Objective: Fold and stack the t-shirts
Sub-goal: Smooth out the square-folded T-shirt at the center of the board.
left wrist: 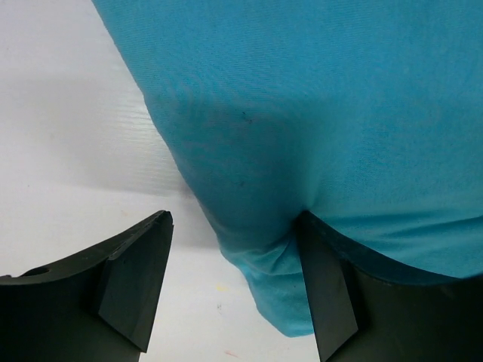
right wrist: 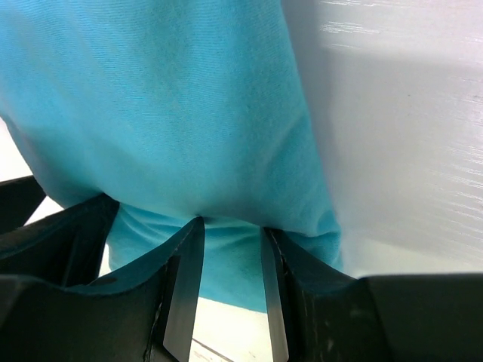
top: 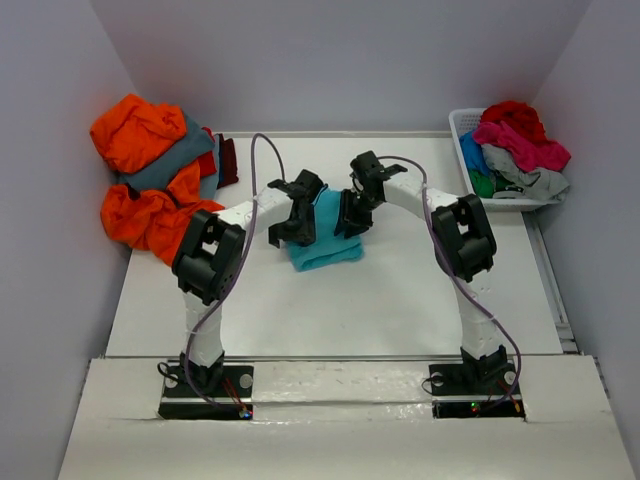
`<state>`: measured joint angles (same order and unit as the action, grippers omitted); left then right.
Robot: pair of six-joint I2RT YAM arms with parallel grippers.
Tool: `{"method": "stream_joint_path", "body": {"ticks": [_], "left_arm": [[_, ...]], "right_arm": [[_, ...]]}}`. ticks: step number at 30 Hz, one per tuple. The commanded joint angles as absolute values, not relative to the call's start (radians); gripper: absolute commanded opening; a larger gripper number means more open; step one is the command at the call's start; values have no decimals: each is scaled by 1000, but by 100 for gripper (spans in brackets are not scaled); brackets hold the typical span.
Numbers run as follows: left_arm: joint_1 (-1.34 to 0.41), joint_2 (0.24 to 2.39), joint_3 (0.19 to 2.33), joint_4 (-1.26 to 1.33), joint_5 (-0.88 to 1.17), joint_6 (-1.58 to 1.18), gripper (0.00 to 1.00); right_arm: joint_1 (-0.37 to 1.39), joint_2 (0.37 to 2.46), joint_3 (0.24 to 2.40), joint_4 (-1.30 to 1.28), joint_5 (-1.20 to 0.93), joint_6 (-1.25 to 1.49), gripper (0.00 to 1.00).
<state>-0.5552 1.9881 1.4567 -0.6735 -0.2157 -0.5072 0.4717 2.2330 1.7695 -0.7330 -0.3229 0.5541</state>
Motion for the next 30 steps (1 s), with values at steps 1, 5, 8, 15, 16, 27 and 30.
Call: {"method": "stream_joint_path", "body": {"ticks": [1, 5, 8, 15, 16, 27, 30], "left_arm": [[-517, 1960, 1422, -795, -262, -491, 77], [-508, 1939, 1445, -785, -216, -486, 77], [-497, 1930, 1466, -778, -163, -488, 77], [-448, 1922, 1482, -753, -84, -494, 77], [-437, 1922, 1483, -755, -83, -494, 77], [-397, 1913, 1497, -695, 34, -495, 77], [-397, 1927, 1514, -699, 38, -486, 77]], "right_arm": [[454, 2255, 1741, -770, -265, 537, 42], [454, 2258, 1736, -767, -275, 535, 42], [454, 2263, 1741, -767, -281, 535, 42], [454, 2273, 1735, -770, -288, 526, 42], [454, 2273, 1735, -772, -290, 525, 42], [454, 2289, 1746, -804, -287, 511, 42], [454, 2286, 1743, -802, -290, 518, 42]]}}
